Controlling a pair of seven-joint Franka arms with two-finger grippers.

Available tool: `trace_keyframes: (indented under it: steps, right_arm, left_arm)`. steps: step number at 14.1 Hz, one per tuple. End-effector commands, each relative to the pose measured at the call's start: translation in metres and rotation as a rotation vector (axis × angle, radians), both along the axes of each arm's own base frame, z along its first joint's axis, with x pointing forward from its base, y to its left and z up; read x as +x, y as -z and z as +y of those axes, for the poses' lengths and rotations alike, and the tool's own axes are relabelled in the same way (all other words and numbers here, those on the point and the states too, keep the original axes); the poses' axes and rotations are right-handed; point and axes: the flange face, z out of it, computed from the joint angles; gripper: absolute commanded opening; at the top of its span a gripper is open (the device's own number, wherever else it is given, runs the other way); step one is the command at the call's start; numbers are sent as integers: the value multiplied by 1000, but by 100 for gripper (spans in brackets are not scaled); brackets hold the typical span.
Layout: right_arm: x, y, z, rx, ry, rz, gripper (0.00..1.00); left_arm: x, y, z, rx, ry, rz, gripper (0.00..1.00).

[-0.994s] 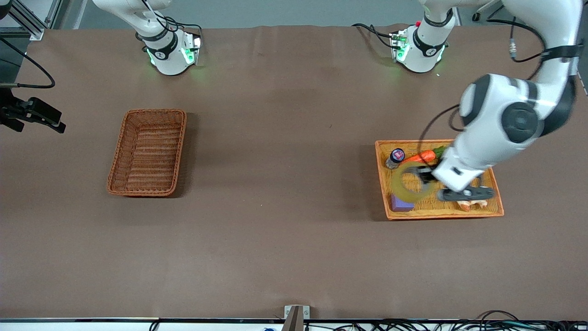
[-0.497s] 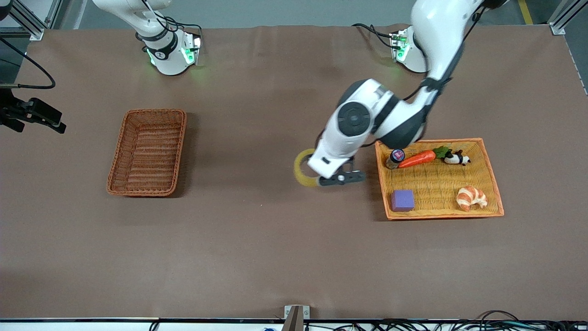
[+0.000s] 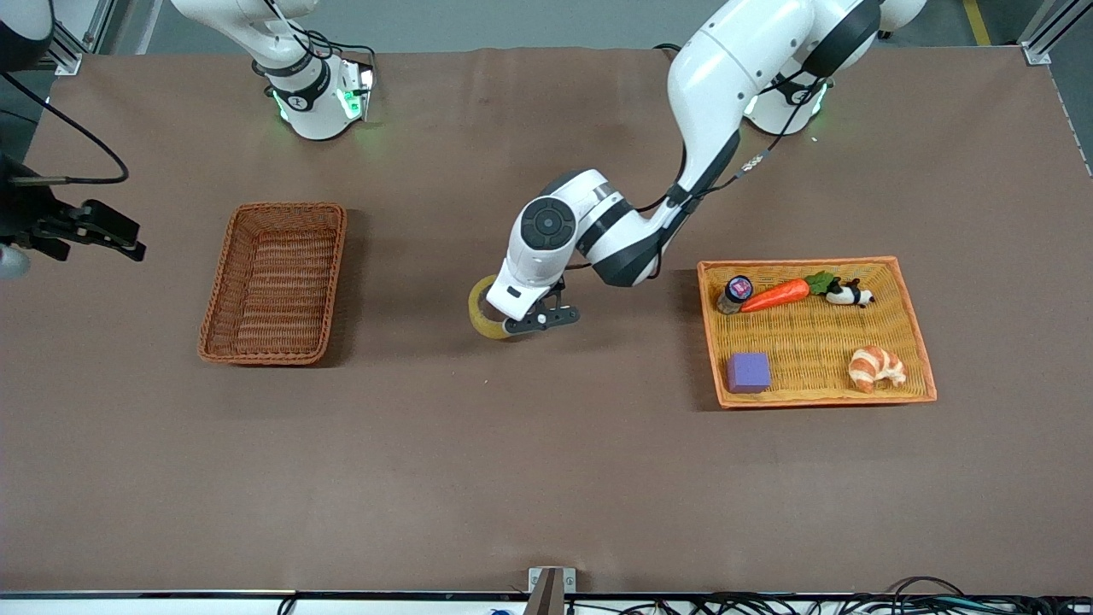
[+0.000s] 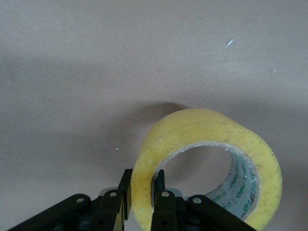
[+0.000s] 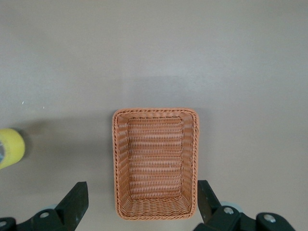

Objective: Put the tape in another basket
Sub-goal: 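Lift the tape with the left gripper while the right gripper reaches over, then grasp the tape with the right gripper while the left gripper releases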

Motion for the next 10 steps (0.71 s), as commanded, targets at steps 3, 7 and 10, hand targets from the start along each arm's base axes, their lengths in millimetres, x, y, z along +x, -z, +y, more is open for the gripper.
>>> trace_keyframes:
  steps: [3, 7, 10]
  right_arm:
    - [13, 28, 49, 24, -81, 28, 100]
    - [12, 77, 129, 39, -70, 33, 100]
    - [9, 141, 191, 63, -90, 39, 100]
  left_arm:
    - [4, 11, -5, 44, -31, -45, 100]
    - [24, -55, 14, 75, -40, -114, 100]
    - [62, -150, 85, 228, -77, -198, 100]
